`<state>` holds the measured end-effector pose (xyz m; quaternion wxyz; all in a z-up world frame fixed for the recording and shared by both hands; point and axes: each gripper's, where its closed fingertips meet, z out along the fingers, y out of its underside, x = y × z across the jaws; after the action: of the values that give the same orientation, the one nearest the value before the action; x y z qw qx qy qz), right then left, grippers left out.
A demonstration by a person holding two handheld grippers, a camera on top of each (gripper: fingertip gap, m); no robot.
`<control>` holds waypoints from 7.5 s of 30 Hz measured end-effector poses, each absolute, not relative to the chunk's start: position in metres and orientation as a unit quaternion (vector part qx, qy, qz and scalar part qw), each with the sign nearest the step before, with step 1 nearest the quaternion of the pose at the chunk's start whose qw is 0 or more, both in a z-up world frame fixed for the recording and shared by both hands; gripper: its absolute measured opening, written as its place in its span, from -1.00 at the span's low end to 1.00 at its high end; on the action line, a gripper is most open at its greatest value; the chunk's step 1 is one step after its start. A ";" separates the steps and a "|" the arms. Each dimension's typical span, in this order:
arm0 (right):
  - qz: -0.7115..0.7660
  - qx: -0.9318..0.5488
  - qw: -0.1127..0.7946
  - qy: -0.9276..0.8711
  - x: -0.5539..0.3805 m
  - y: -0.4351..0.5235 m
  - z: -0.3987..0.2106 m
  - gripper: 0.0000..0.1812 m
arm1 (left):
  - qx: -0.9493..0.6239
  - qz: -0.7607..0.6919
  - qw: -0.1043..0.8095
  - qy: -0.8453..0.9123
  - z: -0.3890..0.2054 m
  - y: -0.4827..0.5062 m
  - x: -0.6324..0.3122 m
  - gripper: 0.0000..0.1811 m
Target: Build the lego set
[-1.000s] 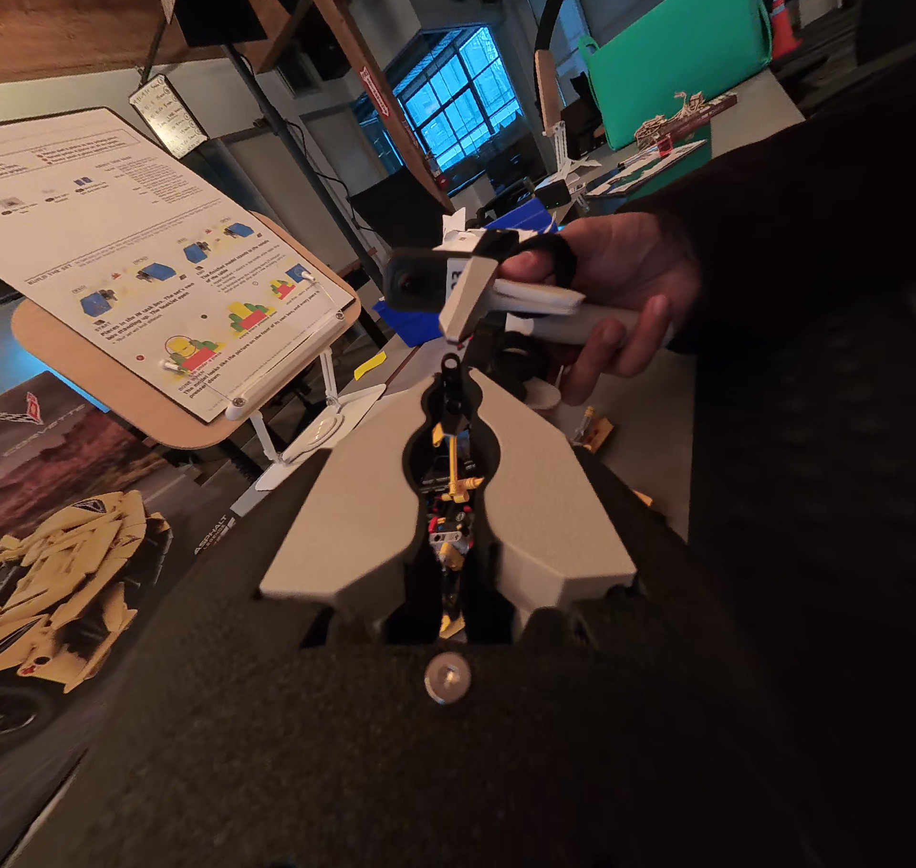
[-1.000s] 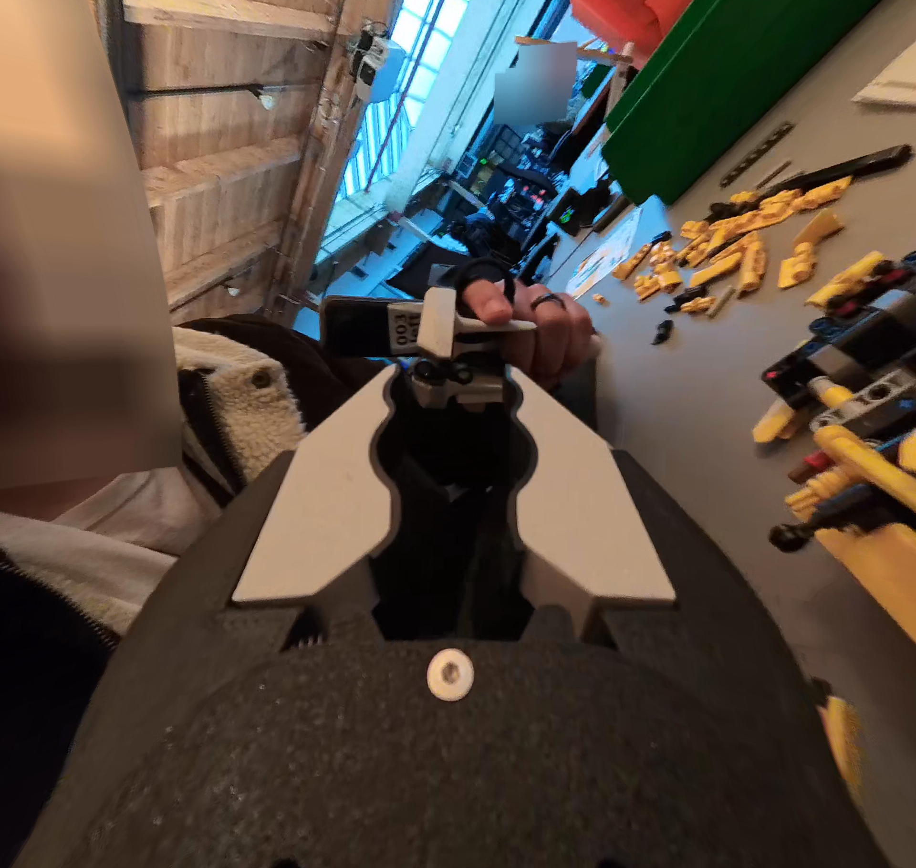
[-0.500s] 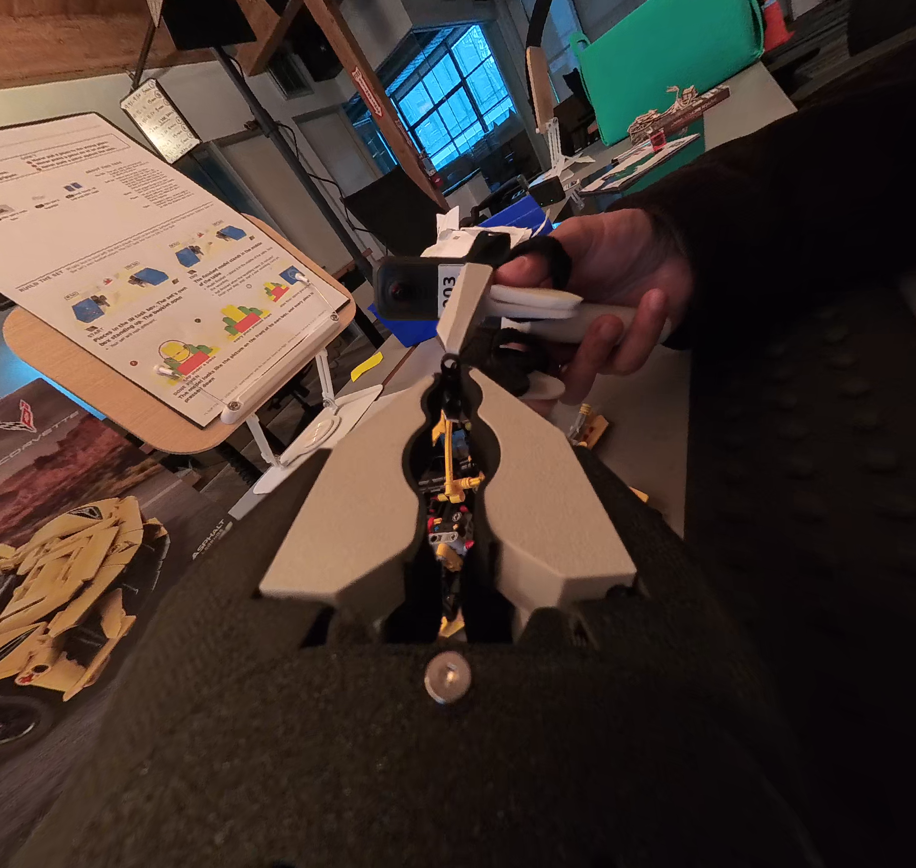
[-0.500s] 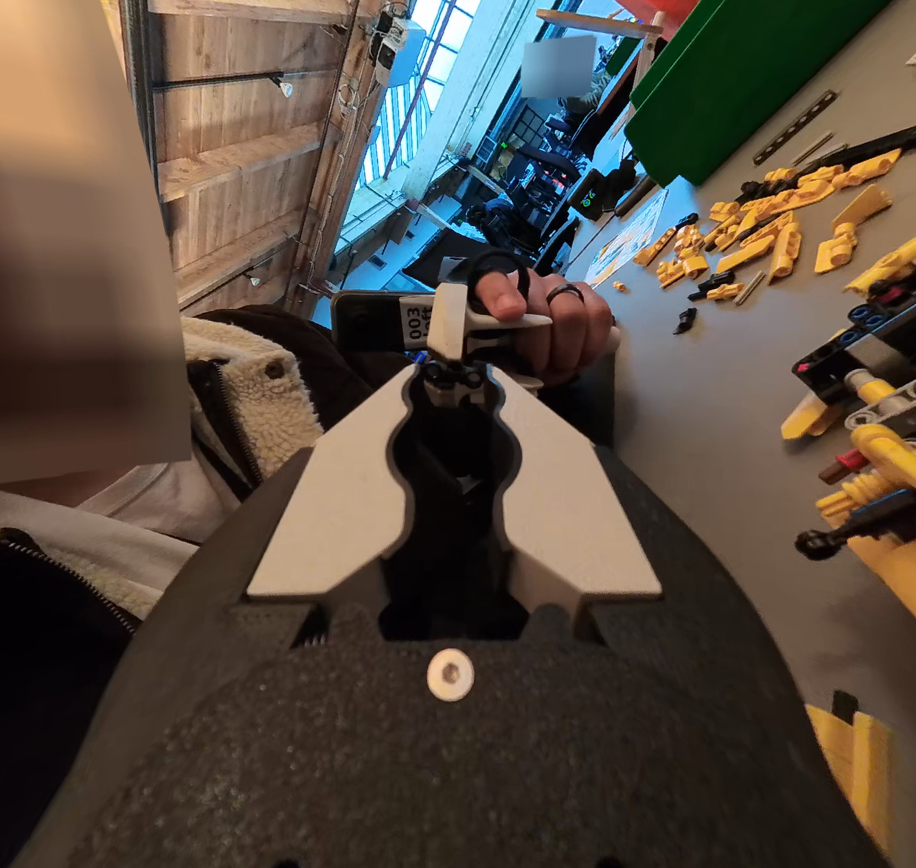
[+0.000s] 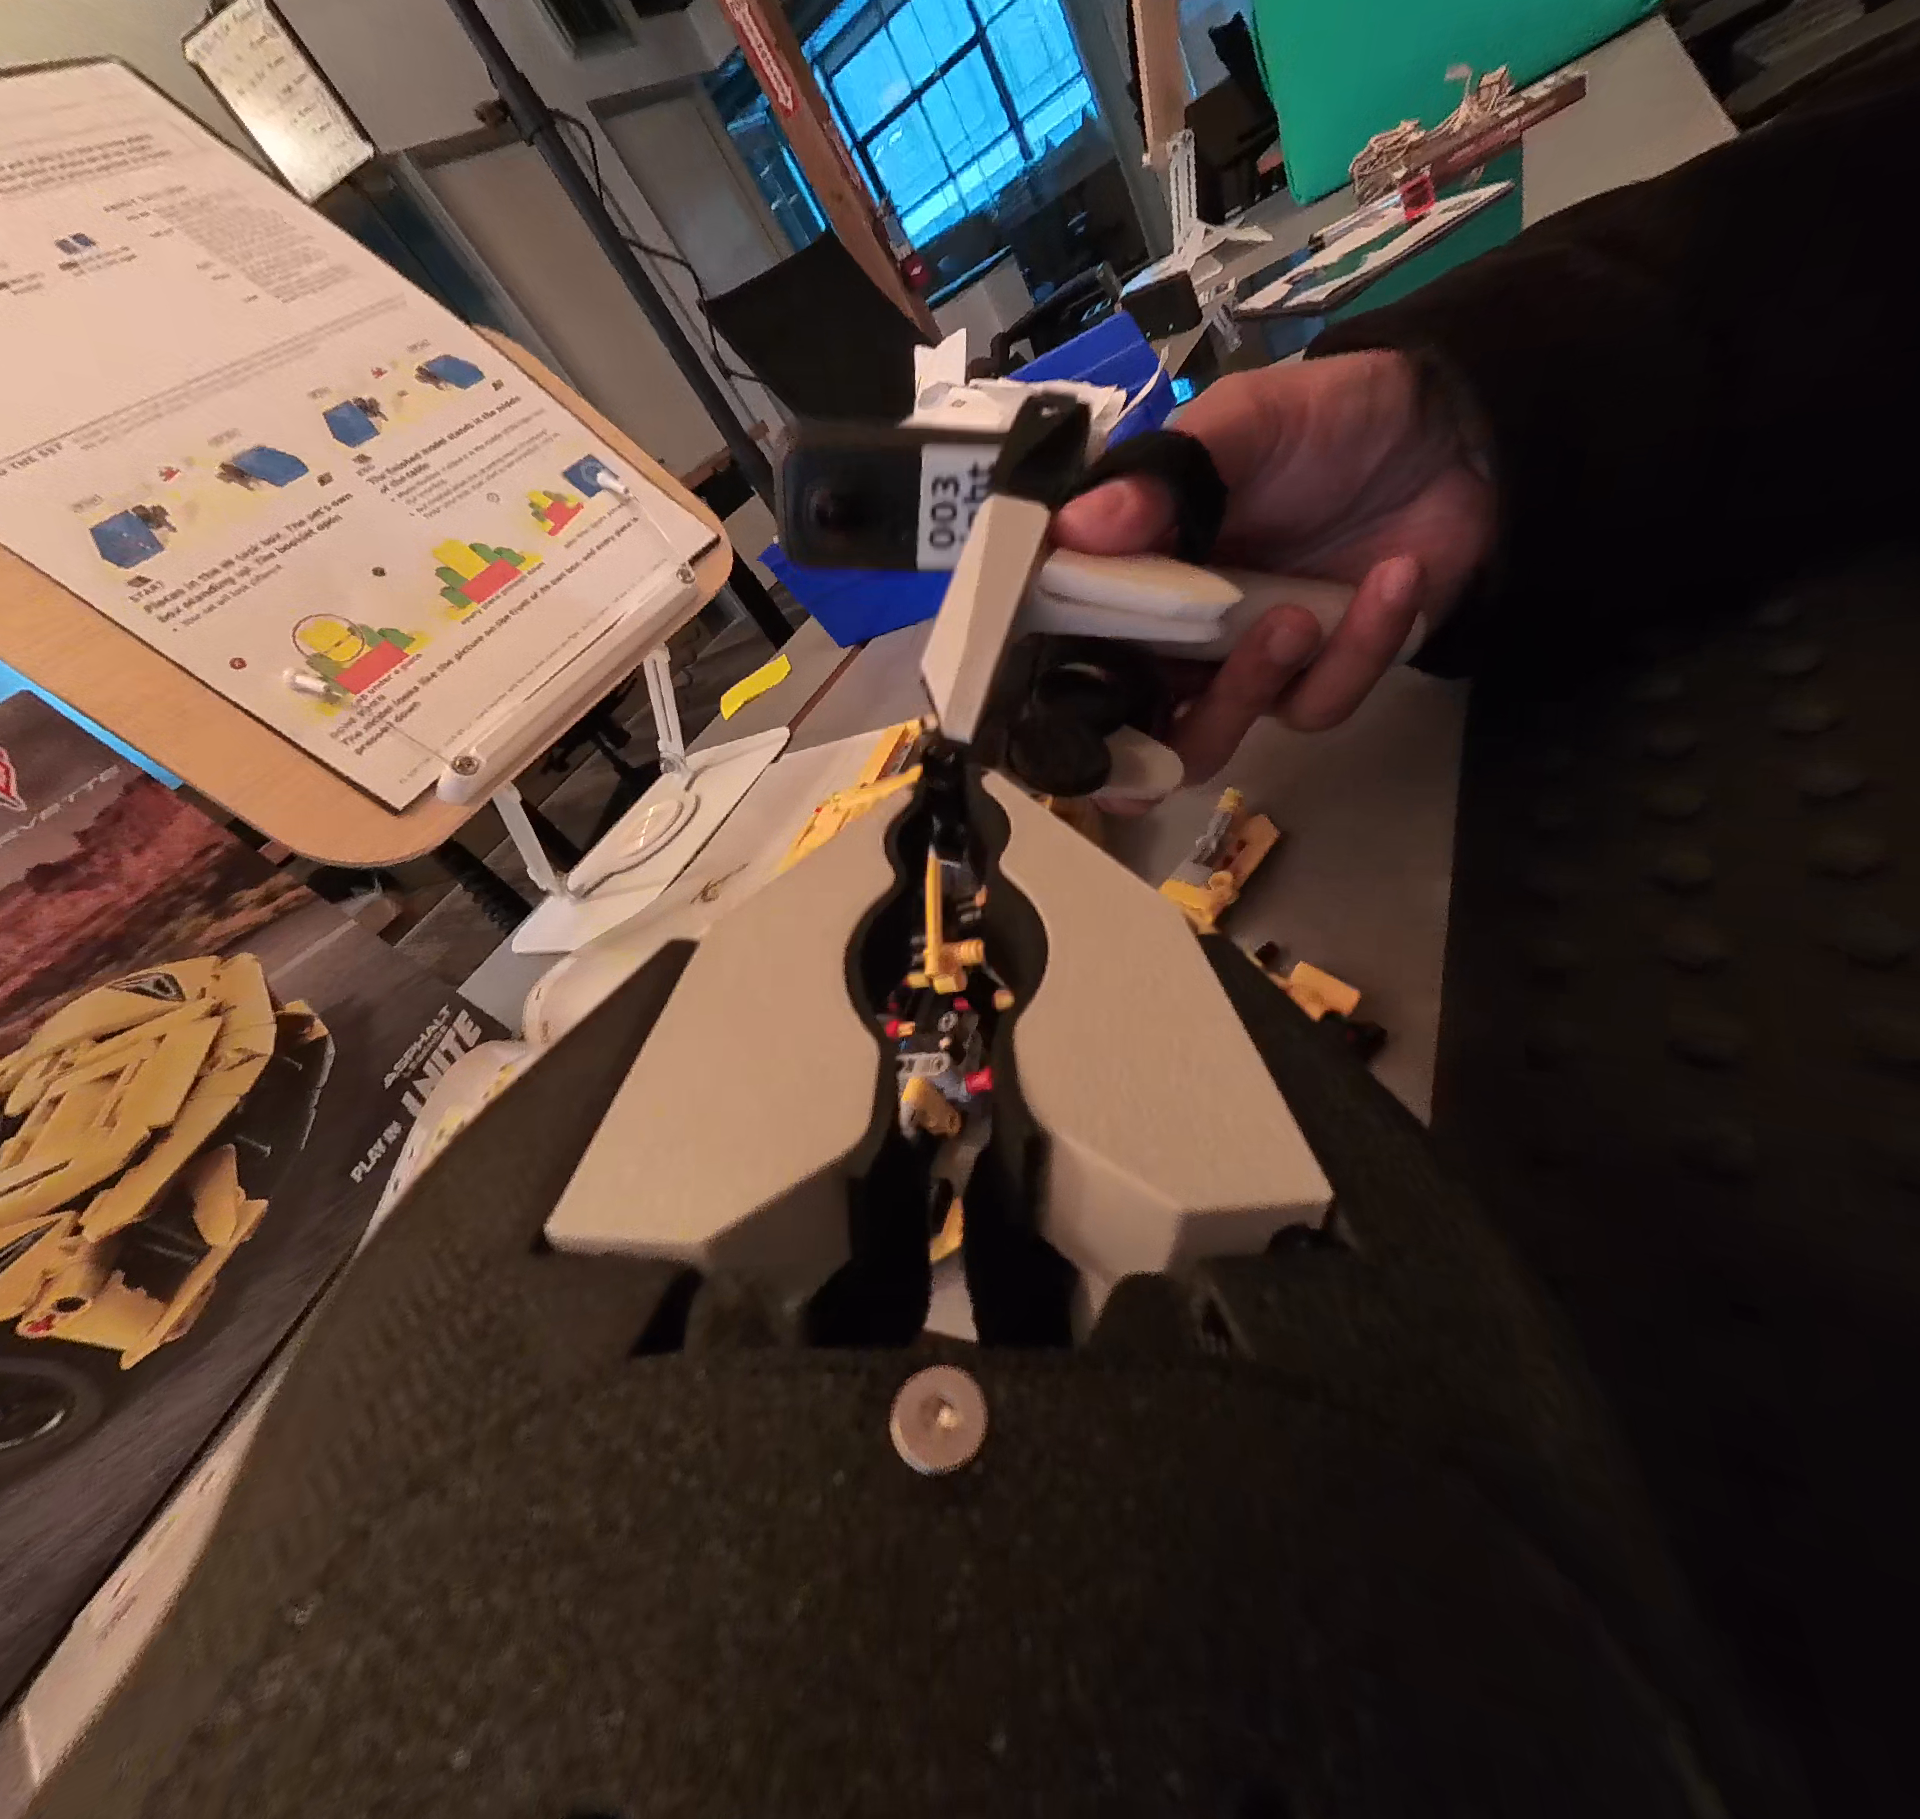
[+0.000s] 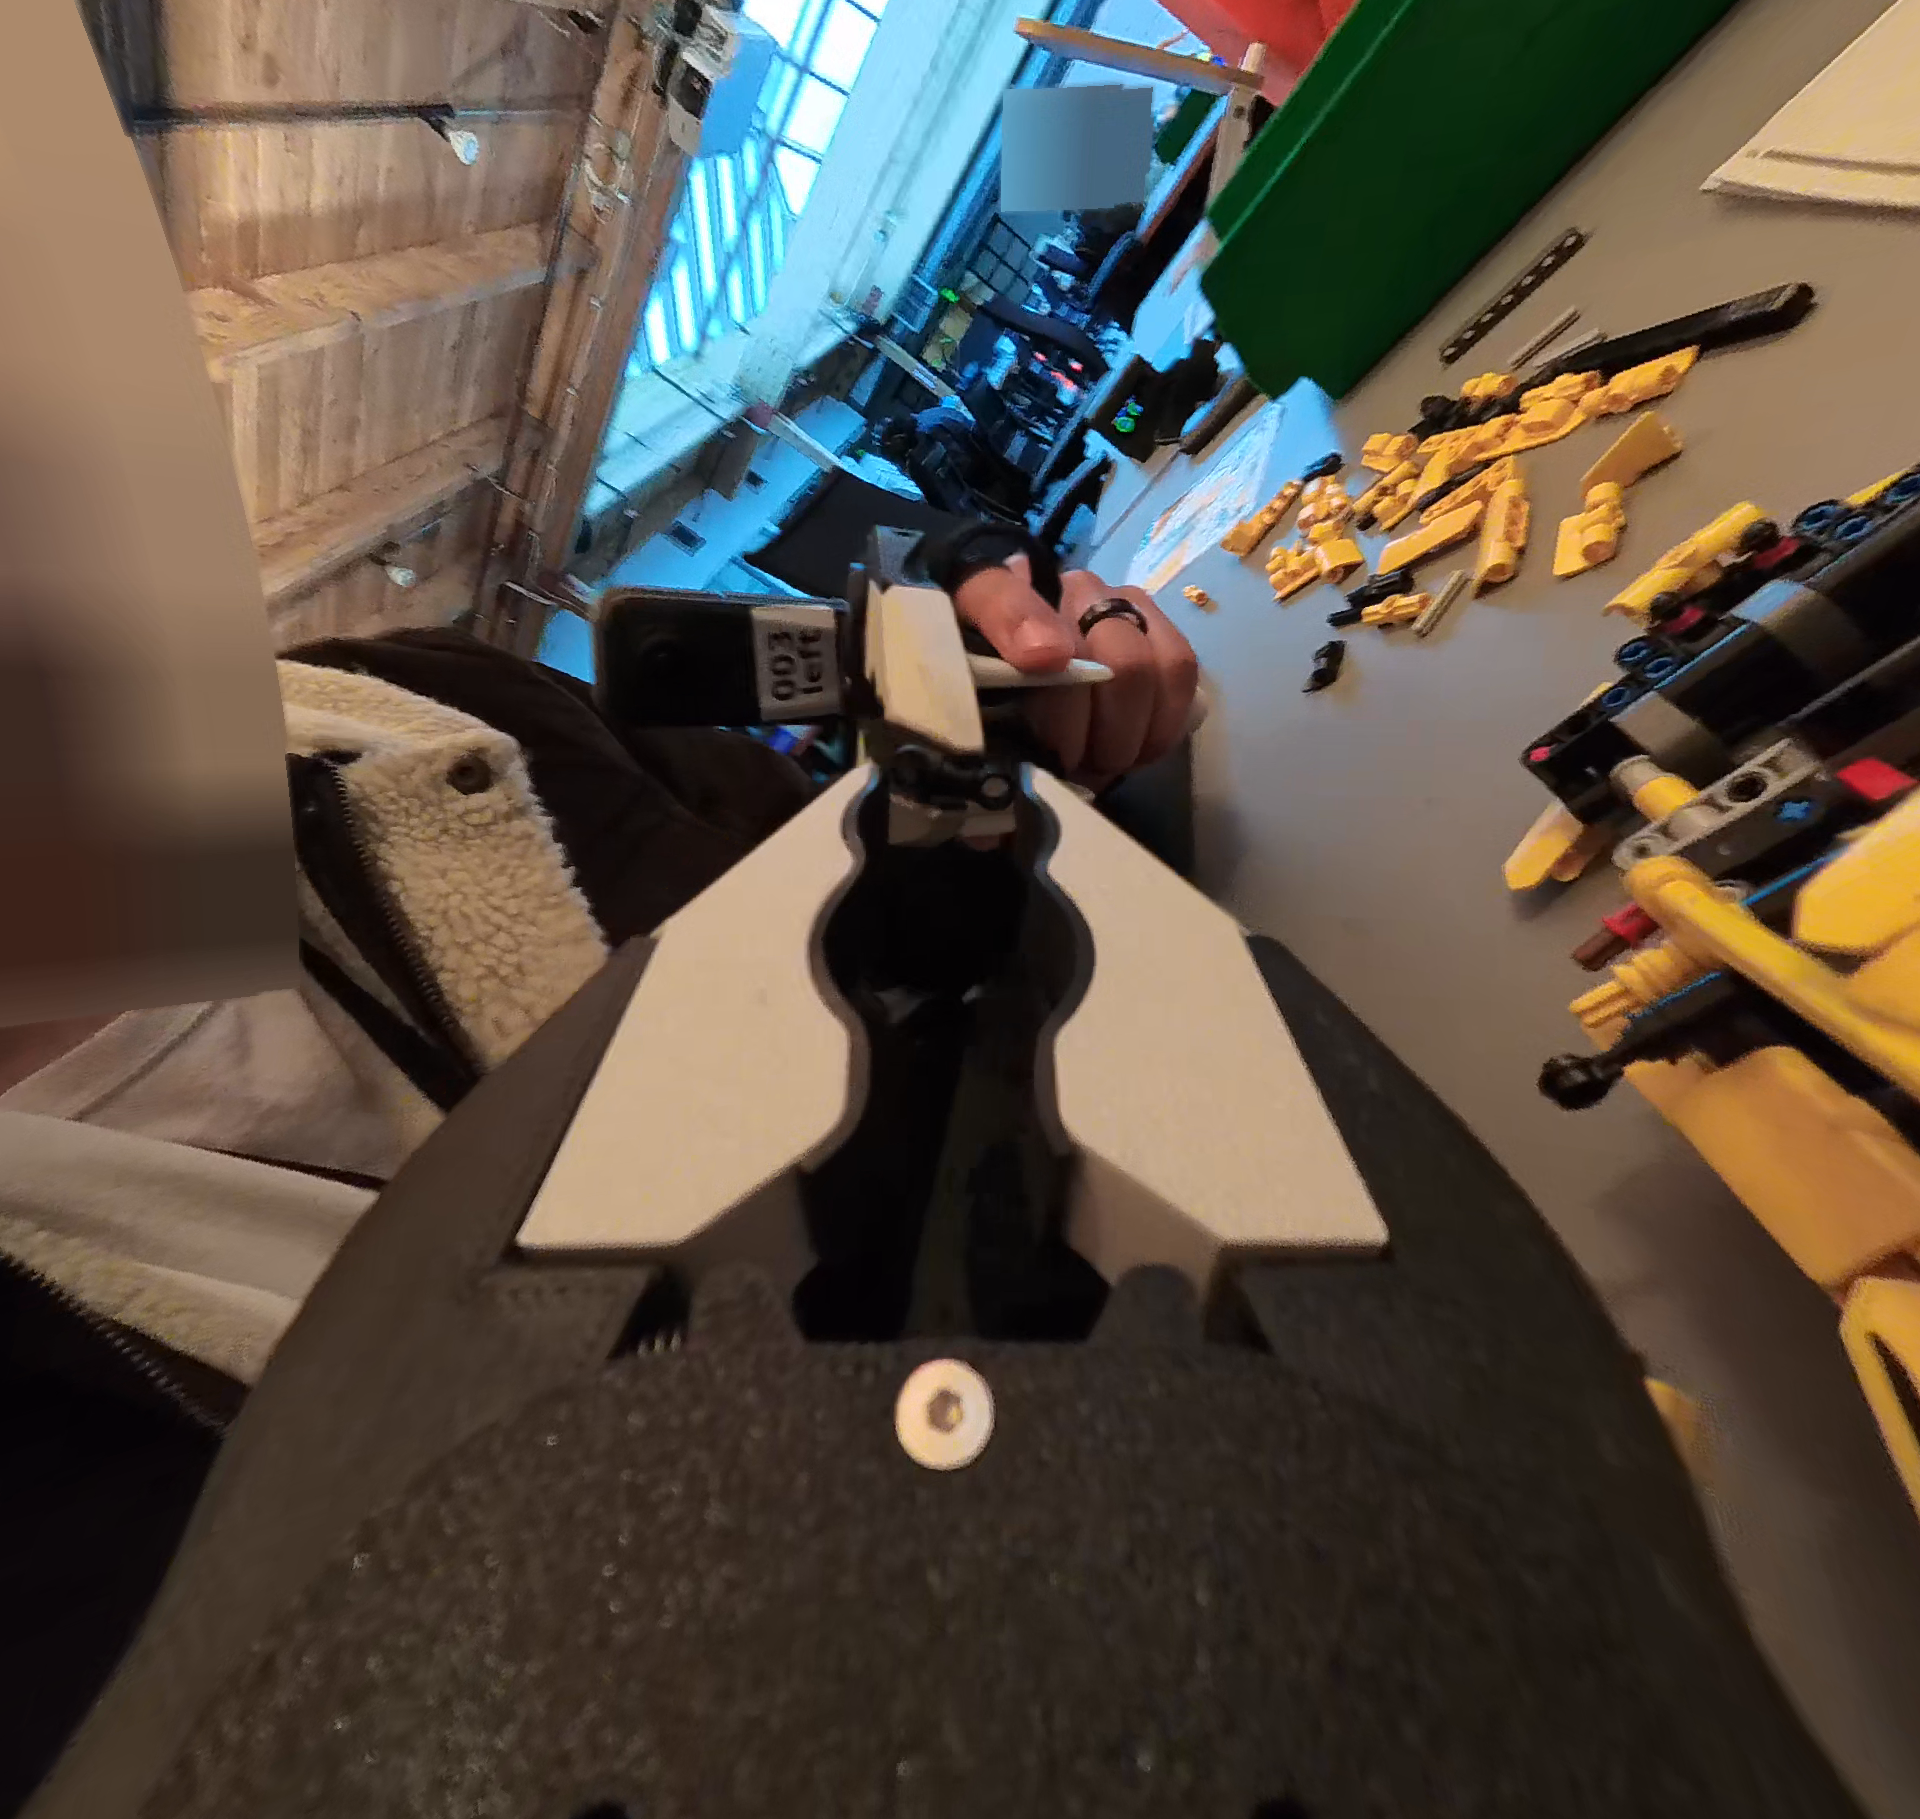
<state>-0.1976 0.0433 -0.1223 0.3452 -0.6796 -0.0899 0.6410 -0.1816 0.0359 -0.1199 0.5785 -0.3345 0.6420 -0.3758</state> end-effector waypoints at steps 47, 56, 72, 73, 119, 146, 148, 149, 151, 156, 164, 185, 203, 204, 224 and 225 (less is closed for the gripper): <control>0.352 -0.778 0.425 -0.300 -0.181 -0.004 -0.168 -0.94 | -0.469 -0.642 0.213 0.568 -0.138 0.017 -0.185 -0.94; 0.323 -0.773 0.448 -0.313 -0.185 -0.001 -0.161 -0.94 | -0.463 -0.647 0.193 0.575 -0.140 0.012 -0.186 -0.94; 0.287 -0.793 0.401 -0.359 -0.183 -0.012 -0.178 -0.94 | -0.444 -0.624 0.156 0.624 -0.157 -0.006 -0.181 -0.94; 0.275 -0.798 0.390 -0.368 -0.182 -0.014 -0.181 -0.94 | -0.443 -0.614 0.158 0.634 -0.161 -0.007 -0.181 -0.94; 0.350 -0.809 0.400 -0.252 -0.170 0.008 -0.181 -0.96 | -0.405 -0.812 0.117 0.405 -0.087 0.030 -0.186 -0.94; 0.426 -0.673 0.523 -0.304 -0.205 0.016 -0.081 -0.81 | -0.365 -0.840 0.050 0.399 -0.075 0.013 -0.202 -0.94; 0.418 -0.673 0.528 -0.305 -0.207 0.017 -0.081 -0.86 | -0.364 -0.840 0.044 0.401 -0.075 0.011 -0.203 -0.94; 0.413 -0.672 0.531 -0.309 -0.208 0.017 -0.081 -0.88 | -0.361 -0.840 0.041 0.403 -0.075 0.009 -0.203 -0.94; 0.414 -0.666 0.535 -0.314 -0.209 0.015 -0.079 -0.91 | -0.358 -0.840 0.037 0.406 -0.075 0.007 -0.204 -0.94; 0.416 -0.671 0.532 -0.305 -0.206 0.017 -0.081 -0.93 | -0.366 -0.838 0.040 0.403 -0.076 0.008 -0.202 -0.94; 0.440 -0.709 0.491 -0.250 -0.185 0.026 -0.100 -0.94 | -0.425 -0.732 0.192 0.497 -0.105 0.015 -0.188 -0.86; 0.257 -0.789 0.444 -0.338 -0.159 0.023 -0.151 -0.78 | -0.469 -0.649 0.214 0.559 -0.137 0.017 -0.178 -0.93; 0.165 -0.765 0.321 -0.533 -0.146 -0.001 -0.244 -0.81 | -0.511 -0.609 0.203 0.572 -0.158 0.024 -0.173 -0.93; 0.171 -0.766 0.325 -0.528 -0.147 0.000 -0.242 -0.81 | -0.511 -0.609 0.204 0.572 -0.158 0.024 -0.173 -0.93; 0.145 -0.720 0.297 -0.610 -0.145 0.007 -0.245 -0.76 | -0.532 -0.605 0.205 0.555 -0.161 0.035 -0.172 -0.93; 0.148 -0.711 0.307 -0.615 -0.151 0.007 -0.244 -0.77 | -0.533 -0.604 0.204 0.556 -0.162 0.035 -0.171 -0.93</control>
<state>-0.1507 0.0071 -0.2443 0.3072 -0.7107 -0.6154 0.1482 -0.1715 0.0353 -0.1618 0.2038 -0.5330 0.5562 -0.6042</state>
